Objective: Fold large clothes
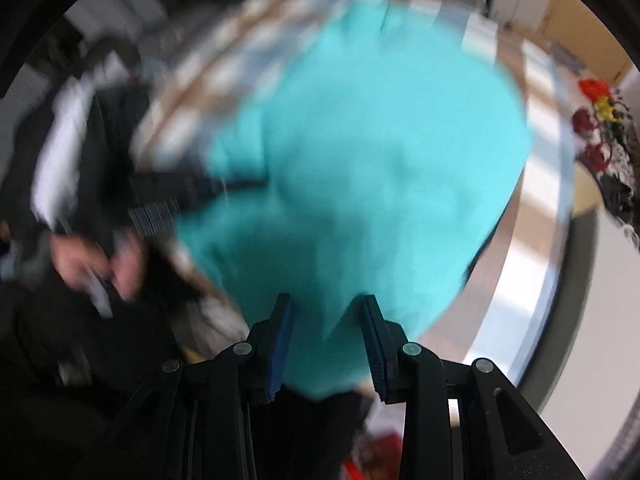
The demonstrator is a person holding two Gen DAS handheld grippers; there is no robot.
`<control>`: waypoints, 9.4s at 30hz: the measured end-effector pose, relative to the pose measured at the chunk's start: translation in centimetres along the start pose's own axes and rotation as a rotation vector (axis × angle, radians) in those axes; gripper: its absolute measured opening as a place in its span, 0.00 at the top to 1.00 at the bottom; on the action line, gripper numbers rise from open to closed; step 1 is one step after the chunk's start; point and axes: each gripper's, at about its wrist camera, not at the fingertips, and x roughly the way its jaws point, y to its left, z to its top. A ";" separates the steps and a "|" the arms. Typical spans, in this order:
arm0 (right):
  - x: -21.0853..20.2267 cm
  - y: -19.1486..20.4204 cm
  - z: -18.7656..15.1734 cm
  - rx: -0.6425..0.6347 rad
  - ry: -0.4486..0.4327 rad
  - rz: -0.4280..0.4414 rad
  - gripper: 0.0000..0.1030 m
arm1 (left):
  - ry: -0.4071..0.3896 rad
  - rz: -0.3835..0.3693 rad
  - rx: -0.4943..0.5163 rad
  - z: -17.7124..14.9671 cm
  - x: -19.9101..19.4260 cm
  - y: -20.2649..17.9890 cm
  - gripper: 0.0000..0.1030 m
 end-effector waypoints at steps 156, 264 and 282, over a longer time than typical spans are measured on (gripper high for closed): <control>3.2 -6.4 -12.0 0.695 -0.833 0.699 0.35 | 0.059 0.042 0.044 -3.8 -4.4 1.0 0.71; 8.5 -15.6 -3.9 0.689 -0.417 0.702 0.00 | 0.339 -0.258 -0.194 3.1 4.4 5.6 0.14; 8.6 -14.0 -6.2 0.632 -0.402 0.751 0.03 | 0.347 -0.275 -0.153 2.5 3.4 5.3 0.43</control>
